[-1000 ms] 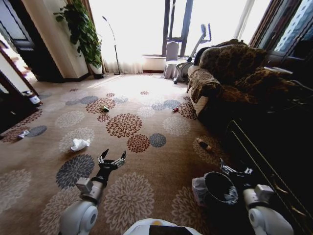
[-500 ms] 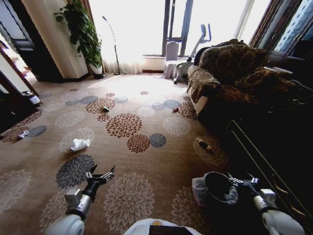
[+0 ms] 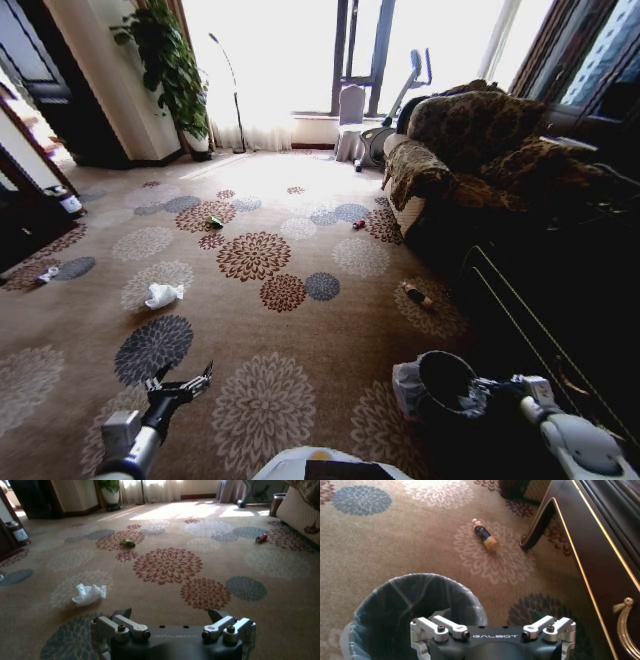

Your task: Pick up the trash from the ground and place it into the trash bin.

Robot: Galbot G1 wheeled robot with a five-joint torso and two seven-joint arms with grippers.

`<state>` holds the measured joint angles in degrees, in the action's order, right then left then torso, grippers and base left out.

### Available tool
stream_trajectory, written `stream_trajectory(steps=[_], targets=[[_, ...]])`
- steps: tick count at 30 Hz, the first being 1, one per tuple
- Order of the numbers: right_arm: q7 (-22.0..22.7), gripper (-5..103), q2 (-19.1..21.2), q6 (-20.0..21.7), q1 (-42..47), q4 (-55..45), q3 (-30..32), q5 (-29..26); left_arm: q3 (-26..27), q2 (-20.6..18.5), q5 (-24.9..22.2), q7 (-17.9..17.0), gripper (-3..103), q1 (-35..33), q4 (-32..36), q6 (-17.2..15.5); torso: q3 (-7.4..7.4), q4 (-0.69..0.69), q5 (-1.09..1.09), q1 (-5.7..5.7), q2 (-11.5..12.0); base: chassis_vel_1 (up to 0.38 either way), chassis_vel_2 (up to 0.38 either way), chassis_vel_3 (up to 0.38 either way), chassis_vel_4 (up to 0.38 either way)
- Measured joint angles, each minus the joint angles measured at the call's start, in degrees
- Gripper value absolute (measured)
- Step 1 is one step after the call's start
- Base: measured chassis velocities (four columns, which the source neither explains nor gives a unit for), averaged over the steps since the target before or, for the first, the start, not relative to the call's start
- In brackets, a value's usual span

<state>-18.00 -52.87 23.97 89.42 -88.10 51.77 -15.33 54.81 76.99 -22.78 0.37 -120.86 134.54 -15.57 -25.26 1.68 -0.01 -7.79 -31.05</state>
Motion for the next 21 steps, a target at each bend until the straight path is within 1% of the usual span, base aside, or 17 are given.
stream_trajectory(steps=[4,10,13,21], targets=[[-0.8,100,0.26,-0.76,-0.72,2.26,-0.34,0.69,0.64,1.32,0.21,0.0,100,-0.59,1.11,-0.55,0.0,-0.02,0.01,0.0,0.0,0.0,0.0,0.0,0.0],[-1.36,100,-0.16,-1.59,-3.06,5.74,-2.2,2.47,-0.03,3.46,1.79,0.04,100,-1.14,2.11,-0.6,0.0,0.0,0.03,0.0,0.0,0.0,0.0,0.0,0.0],[-1.37,100,-0.58,-1.66,-5.19,8.03,-4.12,2.92,-0.81,5.27,3.1,0.09,100,-1.42,2.5,-0.53,0.0,0.0,0.02,0.0,0.0,0.0,0.0,0.0,0.0],[-1.17,100,-0.83,-1.61,-9.96,13.2,-8.26,3.36,-1.42,7.15,4.64,0.18,100,-1.68,2.61,-0.2,0.0,-0.01,0.0,0.0,0.0,0.0,0.0,0.0,0.0]])
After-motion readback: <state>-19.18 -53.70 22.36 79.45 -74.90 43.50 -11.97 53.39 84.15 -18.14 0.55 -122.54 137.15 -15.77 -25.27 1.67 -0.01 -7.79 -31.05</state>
